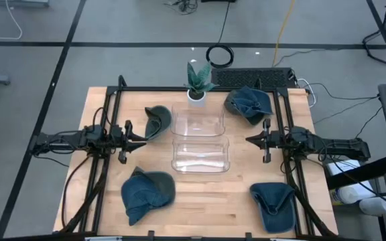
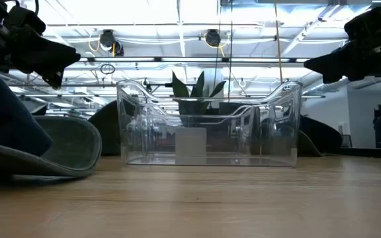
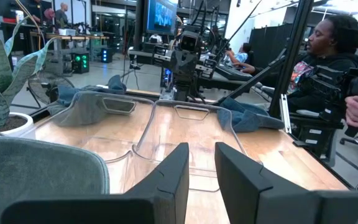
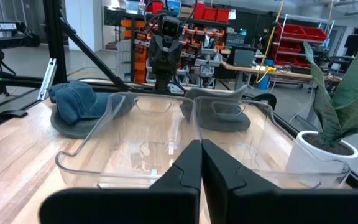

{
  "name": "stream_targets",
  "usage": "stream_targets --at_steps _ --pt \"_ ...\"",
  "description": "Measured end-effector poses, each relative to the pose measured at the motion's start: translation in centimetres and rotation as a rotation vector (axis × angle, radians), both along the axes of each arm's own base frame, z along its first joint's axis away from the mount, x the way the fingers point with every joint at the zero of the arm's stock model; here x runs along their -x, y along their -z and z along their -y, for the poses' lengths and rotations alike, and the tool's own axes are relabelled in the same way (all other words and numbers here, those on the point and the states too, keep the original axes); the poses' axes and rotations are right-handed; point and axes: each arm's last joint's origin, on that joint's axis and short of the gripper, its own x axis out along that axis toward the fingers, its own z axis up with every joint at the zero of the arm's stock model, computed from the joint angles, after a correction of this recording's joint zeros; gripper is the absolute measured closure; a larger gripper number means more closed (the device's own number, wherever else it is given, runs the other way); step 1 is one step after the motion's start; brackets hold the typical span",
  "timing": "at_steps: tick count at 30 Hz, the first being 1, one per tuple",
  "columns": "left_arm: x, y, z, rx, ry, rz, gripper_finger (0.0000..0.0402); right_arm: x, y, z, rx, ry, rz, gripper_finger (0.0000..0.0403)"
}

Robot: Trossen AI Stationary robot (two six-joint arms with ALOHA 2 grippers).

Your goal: Pick & Place hat

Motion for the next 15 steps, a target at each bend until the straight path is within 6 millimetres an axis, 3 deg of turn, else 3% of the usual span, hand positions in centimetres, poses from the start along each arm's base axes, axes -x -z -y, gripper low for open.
stream_targets --at_steps 13,15 --pt "0.0 0.0 0.0 0.000 0.000 0.000 0.0314 -0.1 -0.5 0.0 0.000 -0.007 0.022 0.0389" --pt "0.0 0.0 0.0 0.000 0.000 0.000 0.0314 -0.1 -1.6 -0.1 0.004 -0.046 0.039 0.0380"
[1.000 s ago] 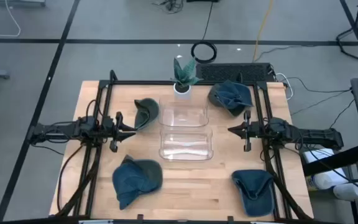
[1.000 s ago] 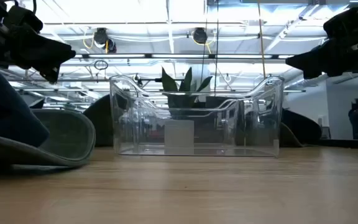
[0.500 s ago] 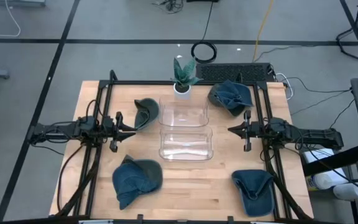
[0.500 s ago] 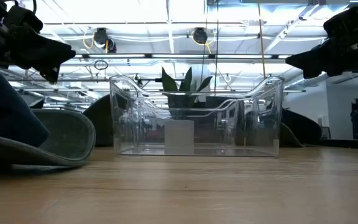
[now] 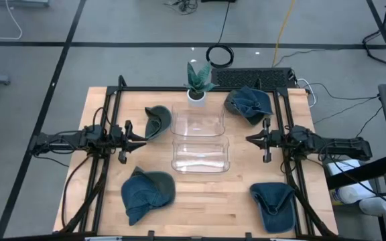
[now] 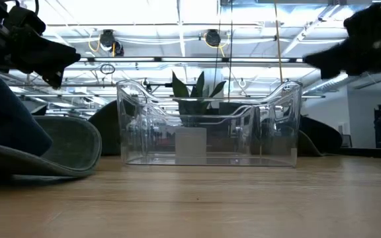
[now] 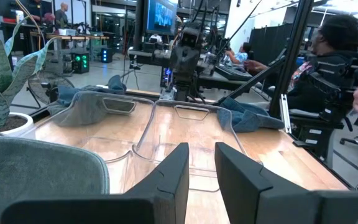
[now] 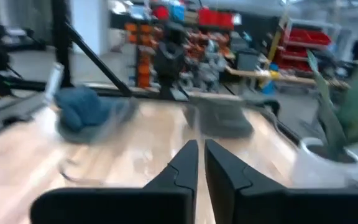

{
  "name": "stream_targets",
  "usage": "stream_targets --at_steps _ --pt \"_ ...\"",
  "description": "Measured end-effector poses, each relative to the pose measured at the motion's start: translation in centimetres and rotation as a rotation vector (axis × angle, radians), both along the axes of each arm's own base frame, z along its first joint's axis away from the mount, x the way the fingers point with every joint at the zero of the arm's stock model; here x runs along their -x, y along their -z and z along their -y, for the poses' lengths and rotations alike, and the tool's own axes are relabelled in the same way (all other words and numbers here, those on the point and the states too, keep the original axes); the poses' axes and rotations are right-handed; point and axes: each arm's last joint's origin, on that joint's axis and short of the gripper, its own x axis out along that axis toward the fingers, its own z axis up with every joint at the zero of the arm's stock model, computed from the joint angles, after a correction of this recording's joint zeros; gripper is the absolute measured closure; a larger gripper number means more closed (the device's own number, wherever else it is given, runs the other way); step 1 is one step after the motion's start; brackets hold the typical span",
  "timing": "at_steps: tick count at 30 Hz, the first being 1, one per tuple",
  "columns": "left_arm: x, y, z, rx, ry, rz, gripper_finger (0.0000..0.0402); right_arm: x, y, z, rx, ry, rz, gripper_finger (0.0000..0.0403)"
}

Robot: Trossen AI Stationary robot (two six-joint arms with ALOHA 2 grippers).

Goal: Pick & Place hat
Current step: Put the bottom right blue cap into the top transparent bin

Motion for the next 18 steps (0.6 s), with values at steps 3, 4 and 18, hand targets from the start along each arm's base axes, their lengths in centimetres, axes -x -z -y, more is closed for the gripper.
stream_targets --at_steps 3,4,18 --pt "0.0 0.0 0.0 0.000 0.000 0.000 0.0314 0.0 -1.9 -0.1 0.004 -0.042 0.036 0.0371" --pt "0.0 0.0 0.0 0.000 0.000 0.000 0.0314 0.0 -2.3 -0.1 0.000 -0.042 0.036 0.0370" --pt "0.0 0.0 0.0 0.000 0.000 0.000 0.0314 -1.4 -8.8 0.0 -0.025 -0.036 0.054 0.0384"
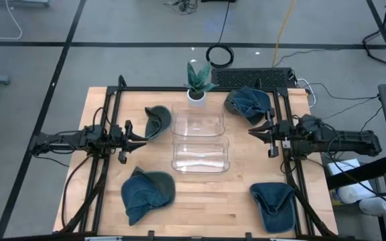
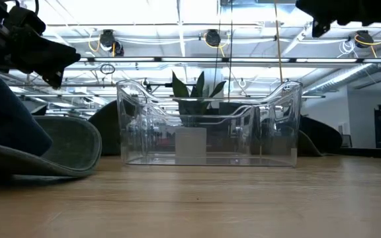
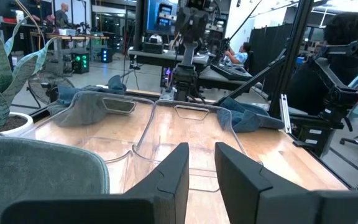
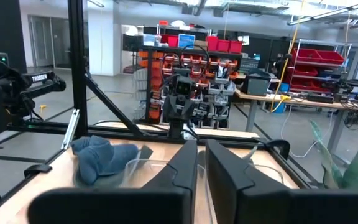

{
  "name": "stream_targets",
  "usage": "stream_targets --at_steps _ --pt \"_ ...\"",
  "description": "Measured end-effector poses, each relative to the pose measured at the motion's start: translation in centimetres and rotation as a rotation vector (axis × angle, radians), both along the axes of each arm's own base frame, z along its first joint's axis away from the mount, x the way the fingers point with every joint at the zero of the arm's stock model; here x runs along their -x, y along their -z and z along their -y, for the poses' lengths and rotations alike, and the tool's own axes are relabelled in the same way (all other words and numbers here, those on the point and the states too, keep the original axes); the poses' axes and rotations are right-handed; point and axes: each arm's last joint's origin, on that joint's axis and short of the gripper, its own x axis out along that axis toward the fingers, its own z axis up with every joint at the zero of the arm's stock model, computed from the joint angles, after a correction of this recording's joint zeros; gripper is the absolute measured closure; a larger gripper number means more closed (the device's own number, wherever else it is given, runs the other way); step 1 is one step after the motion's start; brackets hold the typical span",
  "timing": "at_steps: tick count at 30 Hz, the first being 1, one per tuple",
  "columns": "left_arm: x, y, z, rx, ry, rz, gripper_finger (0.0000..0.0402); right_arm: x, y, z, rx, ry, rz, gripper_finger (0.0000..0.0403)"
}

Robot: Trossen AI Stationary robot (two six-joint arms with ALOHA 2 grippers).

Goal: Pick & Place hat
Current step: Put the bottom right blue cap into the top transparent bin

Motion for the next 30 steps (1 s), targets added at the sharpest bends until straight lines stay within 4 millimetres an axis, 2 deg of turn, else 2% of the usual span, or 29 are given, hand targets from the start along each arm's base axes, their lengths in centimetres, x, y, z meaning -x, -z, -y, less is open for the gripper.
stream_targets --at_steps 4,12,19,23,30 --pt "0.0 0.0 0.0 0.000 0.000 0.000 0.0314 -0.6 -2.0 0.0 -0.019 -0.002 0.015 0.0385" --pt "0.0 0.0 0.0 0.000 0.000 0.000 0.0314 -1.9 -6.0 0.1 -0.259 -0.035 0.005 0.0385" --pt "0.0 0.0 0.0 0.000 0.000 0.000 0.0314 -3.4 -8.0 0.3 -0.282 -0.011 -0.008 0.0377" --pt "0.0 0.0 0.0 0.000 0.000 0.000 0.0314 -4.0 -9.4 0.5 -0.289 0.048 -0.040 0.0349" --pt "0.0 0.0 0.0 0.000 0.000 0.000 0.0314 -5.0 -11.6 0.6 -0.295 0.087 -0.185 0.0270"
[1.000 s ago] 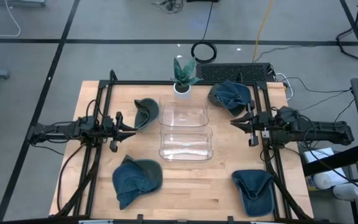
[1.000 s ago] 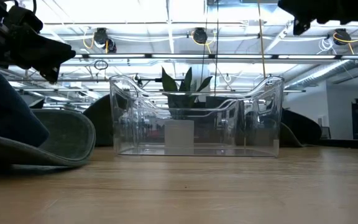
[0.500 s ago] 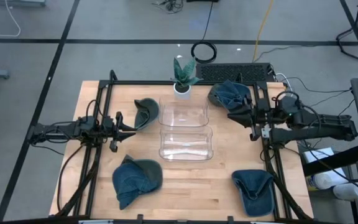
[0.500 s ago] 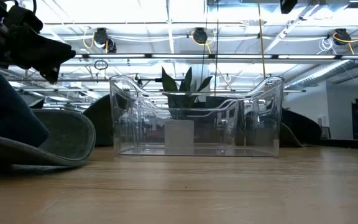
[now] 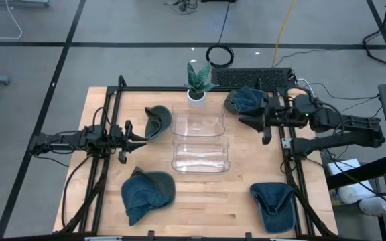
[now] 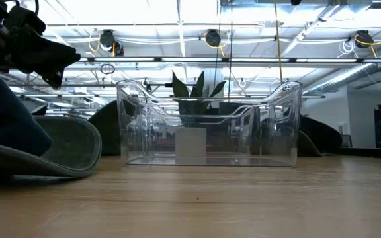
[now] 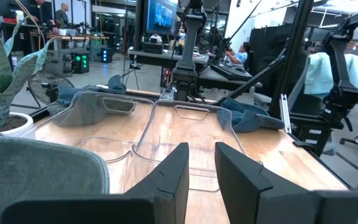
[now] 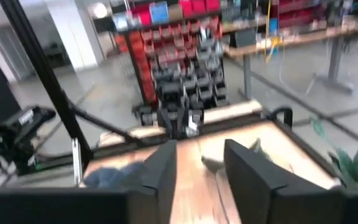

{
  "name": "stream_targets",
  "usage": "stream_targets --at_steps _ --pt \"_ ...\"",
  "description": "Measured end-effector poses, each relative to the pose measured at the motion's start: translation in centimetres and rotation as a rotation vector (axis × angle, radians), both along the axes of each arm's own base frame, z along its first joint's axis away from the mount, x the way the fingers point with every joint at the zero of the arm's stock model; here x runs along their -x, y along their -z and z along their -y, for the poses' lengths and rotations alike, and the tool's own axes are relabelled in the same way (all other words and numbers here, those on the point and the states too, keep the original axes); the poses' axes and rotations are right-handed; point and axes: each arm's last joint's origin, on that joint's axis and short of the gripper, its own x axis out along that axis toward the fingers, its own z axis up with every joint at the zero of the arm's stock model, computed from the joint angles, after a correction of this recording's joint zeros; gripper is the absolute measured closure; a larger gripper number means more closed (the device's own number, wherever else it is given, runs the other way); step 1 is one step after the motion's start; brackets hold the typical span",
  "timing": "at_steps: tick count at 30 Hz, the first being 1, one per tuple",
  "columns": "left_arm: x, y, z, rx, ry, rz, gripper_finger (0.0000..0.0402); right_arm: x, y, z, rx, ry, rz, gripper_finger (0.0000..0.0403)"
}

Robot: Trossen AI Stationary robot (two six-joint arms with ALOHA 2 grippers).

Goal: Pick & Place hat
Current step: Put the bottom right blue cap into the top transparent bin

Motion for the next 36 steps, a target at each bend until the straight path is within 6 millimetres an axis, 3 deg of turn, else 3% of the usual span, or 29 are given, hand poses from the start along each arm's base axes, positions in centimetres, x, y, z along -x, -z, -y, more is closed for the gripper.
stream_targets --at_steps 7,17,24,30,36 --pt "0.0 0.0 0.0 0.000 0.000 0.000 0.0314 -0.6 -2.3 0.0 -0.014 0.001 -0.173 0.0214" --pt "0.0 0.0 0.0 0.000 0.000 0.000 0.0314 -1.0 -3.5 0.0 -0.147 0.031 -0.448 0.0202" --pt "0.0 0.0 0.0 0.000 0.000 0.000 0.0314 -1.5 -3.5 -0.5 -0.416 -0.046 -0.584 0.0207" --pt "0.0 0.0 0.0 0.000 0.000 0.000 0.0314 -2.6 -3.0 -2.4 -0.728 -0.224 -0.699 0.0225" --pt "0.0 0.0 0.0 0.000 0.000 0.000 0.0314 -2.7 -3.1 -4.8 -0.937 -0.262 -0.786 0.0245"
